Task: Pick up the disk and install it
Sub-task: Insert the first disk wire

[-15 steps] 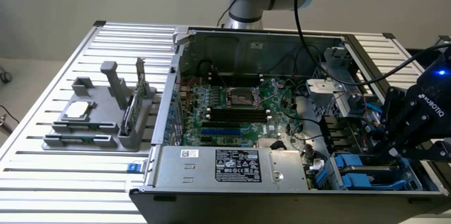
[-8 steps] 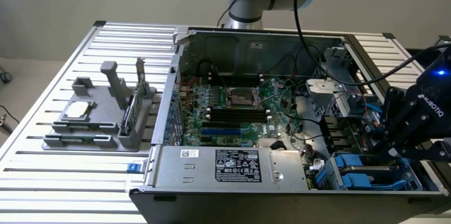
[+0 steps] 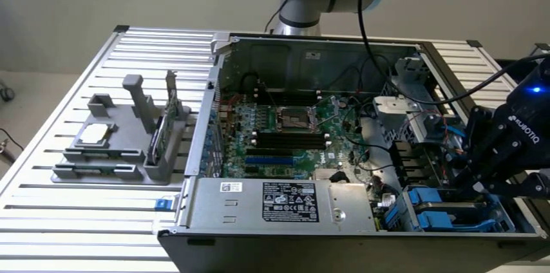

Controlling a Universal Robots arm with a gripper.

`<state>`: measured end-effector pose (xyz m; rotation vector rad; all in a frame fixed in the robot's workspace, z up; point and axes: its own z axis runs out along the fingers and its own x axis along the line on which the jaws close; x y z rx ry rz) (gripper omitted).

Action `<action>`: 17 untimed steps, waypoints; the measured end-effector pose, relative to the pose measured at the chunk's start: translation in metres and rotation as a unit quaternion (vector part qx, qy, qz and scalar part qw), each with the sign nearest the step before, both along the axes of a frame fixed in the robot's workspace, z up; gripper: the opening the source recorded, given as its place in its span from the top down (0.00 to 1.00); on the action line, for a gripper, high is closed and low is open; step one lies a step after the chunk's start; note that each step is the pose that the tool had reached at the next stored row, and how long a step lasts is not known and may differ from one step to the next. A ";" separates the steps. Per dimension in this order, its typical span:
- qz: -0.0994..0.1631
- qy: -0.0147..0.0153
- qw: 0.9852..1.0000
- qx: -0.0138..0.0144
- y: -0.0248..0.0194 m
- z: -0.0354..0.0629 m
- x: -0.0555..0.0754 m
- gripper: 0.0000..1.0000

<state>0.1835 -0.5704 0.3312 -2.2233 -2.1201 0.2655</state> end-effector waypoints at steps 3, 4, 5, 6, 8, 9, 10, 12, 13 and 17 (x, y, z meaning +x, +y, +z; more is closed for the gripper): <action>0.000 0.000 1.000 0.000 0.0000 0.0030 0.000 0.75; 0.000 0.000 1.000 0.000 0.0000 0.0051 0.000 0.75; 0.000 0.000 1.000 0.000 0.0000 0.0077 0.000 0.75; 0.000 0.000 1.000 0.000 0.0000 0.0108 0.000 0.75; 0.000 0.000 1.000 0.000 0.0000 0.0177 0.000 0.75; 0.000 0.000 1.000 0.000 0.0000 0.0216 0.000 0.75; 0.000 0.000 1.000 0.000 0.0000 0.0259 0.000 0.75; 0.000 0.000 1.000 0.000 0.0000 0.0348 0.000 0.75; 0.000 0.000 1.000 0.000 0.0000 0.0391 0.000 0.75; 0.000 0.000 1.000 0.000 0.0000 0.0479 -0.001 0.75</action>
